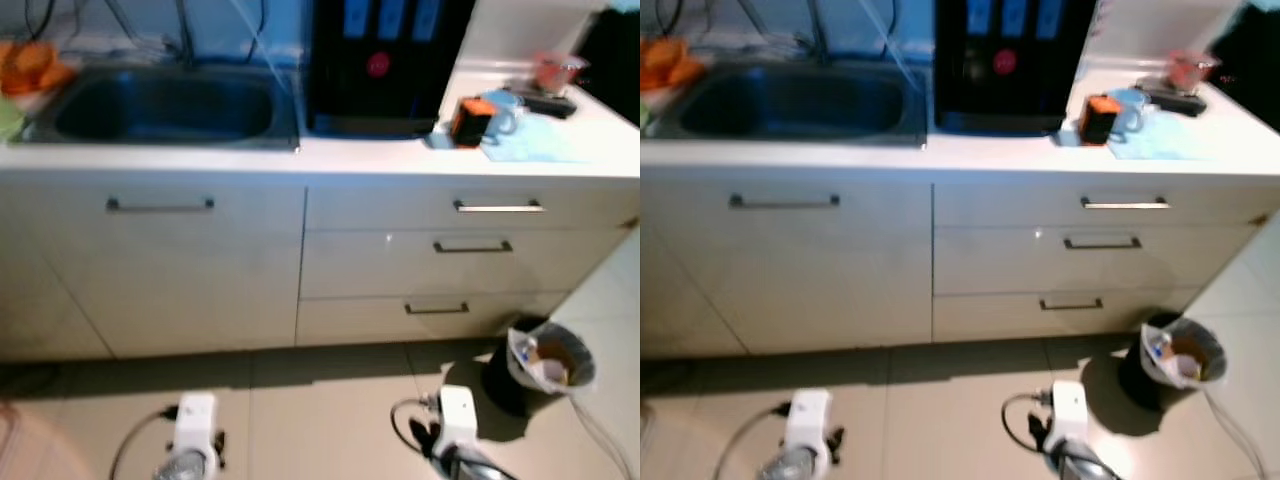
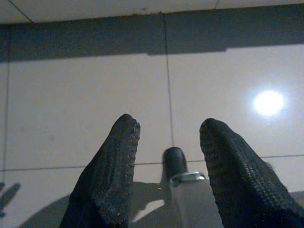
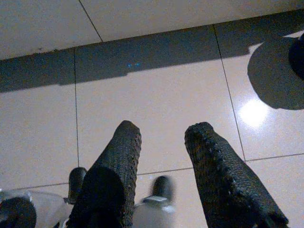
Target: Kitchen organization
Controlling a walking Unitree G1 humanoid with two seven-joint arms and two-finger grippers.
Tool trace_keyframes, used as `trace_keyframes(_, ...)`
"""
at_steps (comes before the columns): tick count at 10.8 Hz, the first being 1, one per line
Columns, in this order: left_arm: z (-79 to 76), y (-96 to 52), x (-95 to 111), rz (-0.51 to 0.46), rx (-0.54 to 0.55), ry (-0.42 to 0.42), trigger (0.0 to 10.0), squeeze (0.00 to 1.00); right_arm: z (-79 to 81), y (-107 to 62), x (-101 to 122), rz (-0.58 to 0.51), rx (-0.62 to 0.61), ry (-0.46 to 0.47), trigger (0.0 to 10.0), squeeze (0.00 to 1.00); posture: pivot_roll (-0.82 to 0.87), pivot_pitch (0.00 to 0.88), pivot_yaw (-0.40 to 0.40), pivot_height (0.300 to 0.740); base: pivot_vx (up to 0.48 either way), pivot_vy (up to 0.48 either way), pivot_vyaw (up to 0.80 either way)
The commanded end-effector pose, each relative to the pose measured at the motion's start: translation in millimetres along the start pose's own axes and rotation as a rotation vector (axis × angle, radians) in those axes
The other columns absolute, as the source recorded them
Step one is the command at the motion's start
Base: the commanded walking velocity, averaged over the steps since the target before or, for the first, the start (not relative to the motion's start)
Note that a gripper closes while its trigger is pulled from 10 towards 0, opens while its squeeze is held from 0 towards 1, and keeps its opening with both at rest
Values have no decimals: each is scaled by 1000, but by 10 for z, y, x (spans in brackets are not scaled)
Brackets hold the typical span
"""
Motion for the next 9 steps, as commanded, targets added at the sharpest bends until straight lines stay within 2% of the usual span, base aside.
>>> trace_keyframes(1,-81,-4,-20,8,-17,-7,10000,0,-44,-7,15,-1,-9,0,10000,0,8,0,-29,740,0,409,0)
trace_keyframes(6,-88,-9,-45,15,-17,-8,10000,0,-53,-10,16,-1,-8,-1,10000,0,10,0,-33,740,0,396,0)
trace_keyframes(9,-84,-6,-26,8,-14,-8,10000,0,-52,-10,18,0,-7,-3,10000,0,12,0,-34,740,0,0,0)
Point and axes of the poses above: a point about 5 cm out from each wrist's last joint towards the gripper, its own y axis pointing out of the wrist towards the gripper, its own x axis along the axis of the wrist's last joint, z = x × y, the point moved 4 cm from there along y, pointing out of the wrist towards the gripper, and after that the axes turned 14 degrees about y, right-handed, at the moved point
